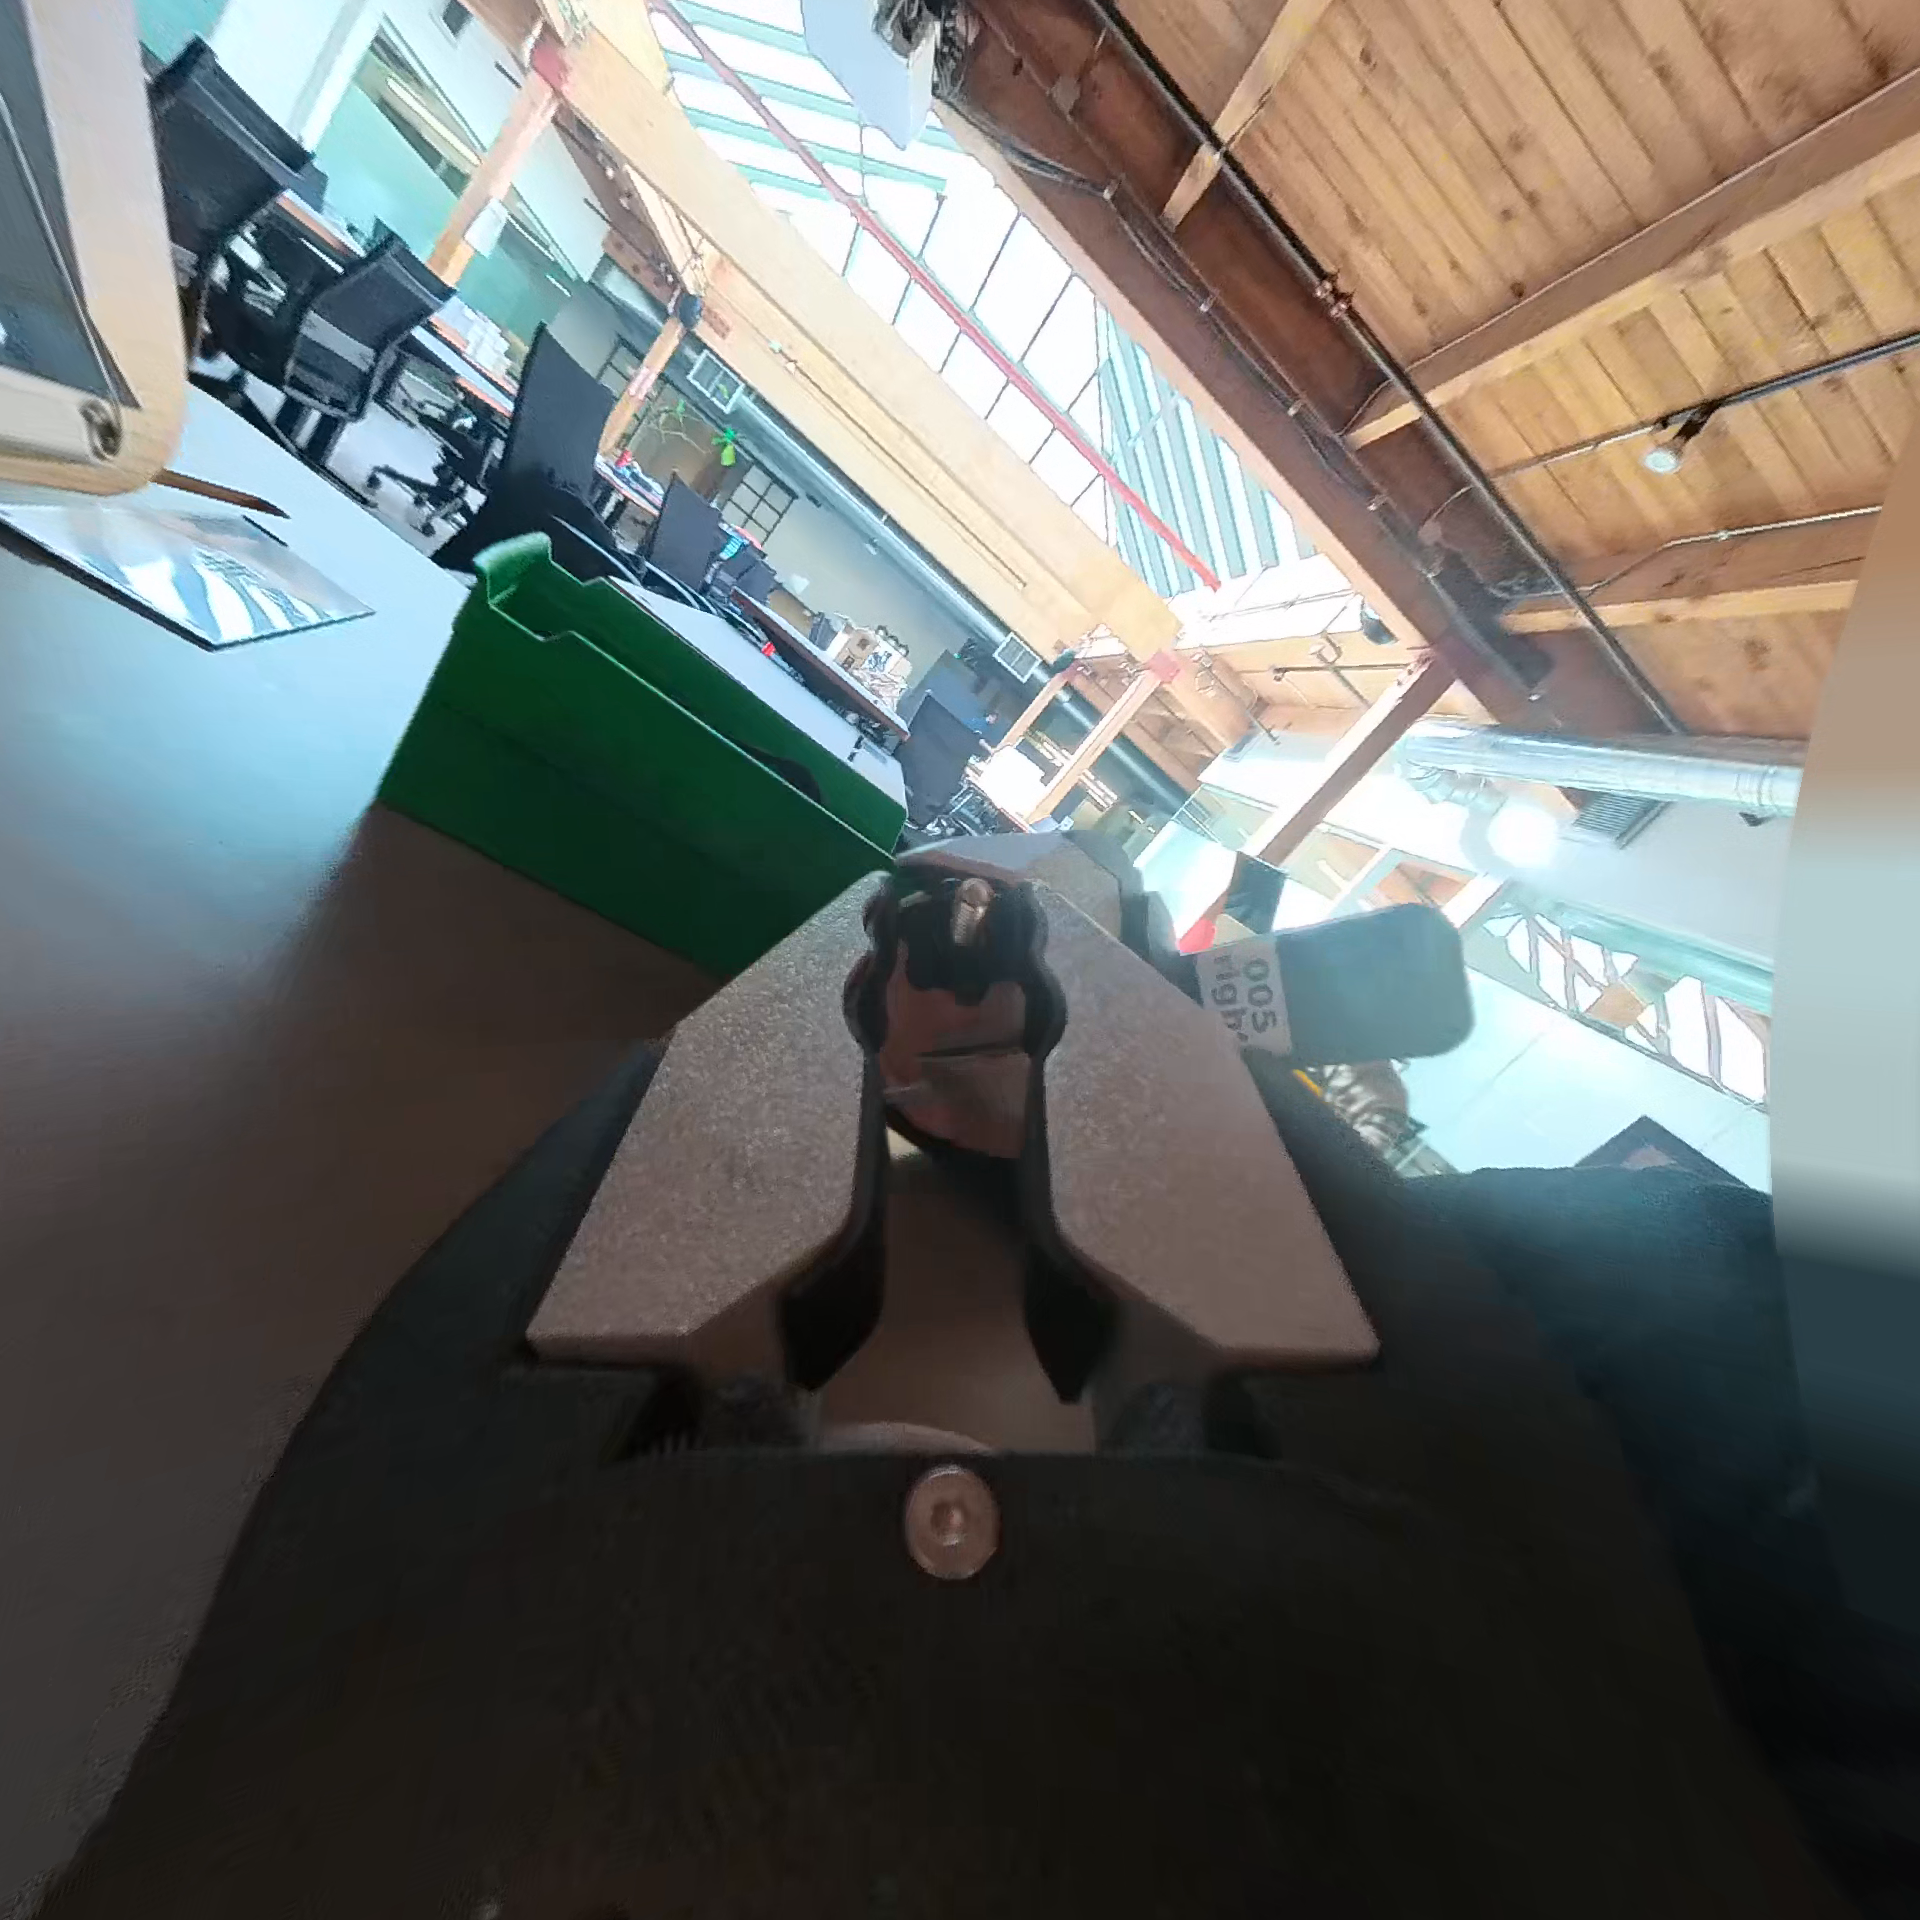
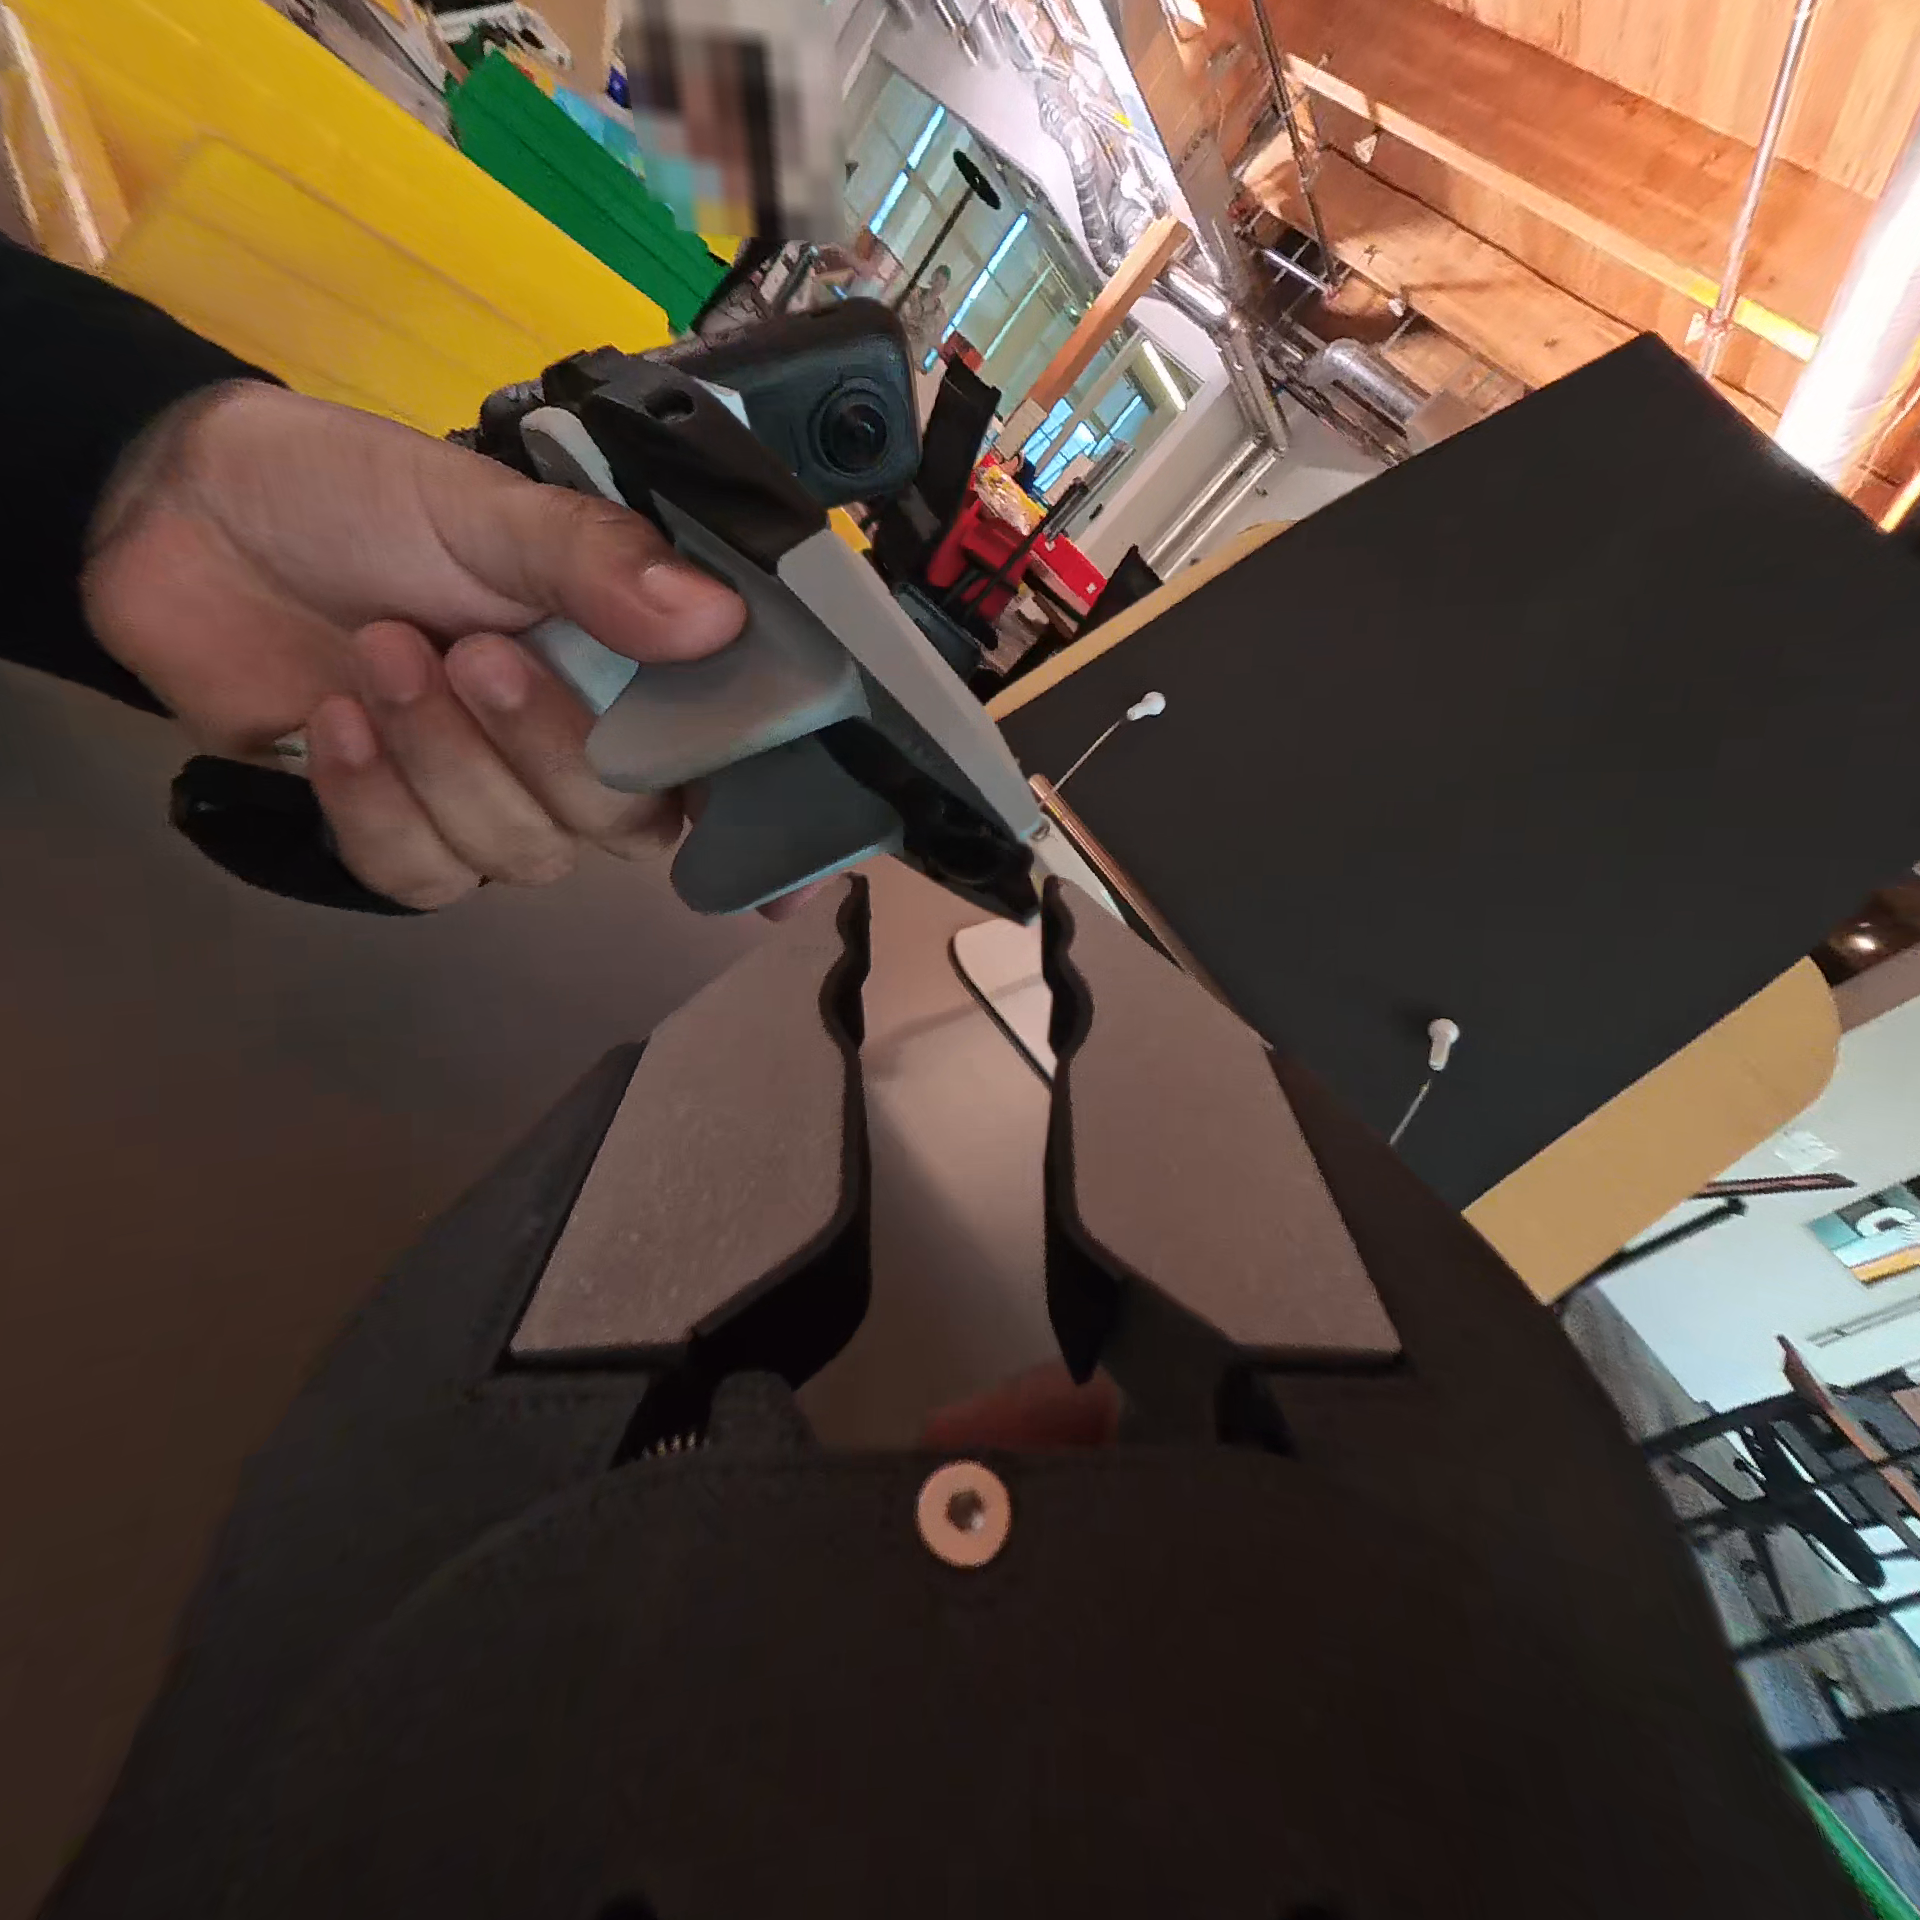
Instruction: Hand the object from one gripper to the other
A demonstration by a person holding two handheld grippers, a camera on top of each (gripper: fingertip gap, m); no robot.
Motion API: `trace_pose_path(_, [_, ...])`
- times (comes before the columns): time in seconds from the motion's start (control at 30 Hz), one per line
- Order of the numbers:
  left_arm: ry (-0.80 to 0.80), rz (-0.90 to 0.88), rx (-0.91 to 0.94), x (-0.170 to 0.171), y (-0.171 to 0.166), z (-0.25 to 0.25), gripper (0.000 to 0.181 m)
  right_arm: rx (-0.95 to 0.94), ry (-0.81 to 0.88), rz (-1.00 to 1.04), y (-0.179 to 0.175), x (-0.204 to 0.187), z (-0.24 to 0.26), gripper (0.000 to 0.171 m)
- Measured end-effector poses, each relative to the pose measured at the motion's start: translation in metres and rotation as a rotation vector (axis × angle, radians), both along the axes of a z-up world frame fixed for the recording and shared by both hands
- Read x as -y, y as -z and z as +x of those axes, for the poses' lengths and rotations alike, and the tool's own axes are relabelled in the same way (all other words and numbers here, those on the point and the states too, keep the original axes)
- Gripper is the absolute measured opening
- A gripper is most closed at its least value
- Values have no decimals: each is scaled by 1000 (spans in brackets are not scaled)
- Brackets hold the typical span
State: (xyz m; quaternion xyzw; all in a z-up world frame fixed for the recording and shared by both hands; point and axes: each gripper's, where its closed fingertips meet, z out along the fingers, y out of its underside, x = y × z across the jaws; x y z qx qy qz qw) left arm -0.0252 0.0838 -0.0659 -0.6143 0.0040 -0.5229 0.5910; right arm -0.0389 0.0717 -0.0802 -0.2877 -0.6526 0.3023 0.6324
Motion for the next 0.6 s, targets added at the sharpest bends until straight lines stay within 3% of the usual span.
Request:
trace_pose_path(0.3, [-2,-45,22,-8,15,3,25,45,31,-24,3,-6,-1,17])
trace_pose_path(0.4, [-80,1,23,-8,9,-16,5,25,119,-25,-1,-25,2,16])
trace_pose_path(0.5, [-102,-11,40,-8,8,-30,19,30,220,-63,-2,-49,6,16])
trace_pose_path(0.6, [-136,-44,-41,-12,18,-35,23,-26,382,-77,-26,-81,23,16])
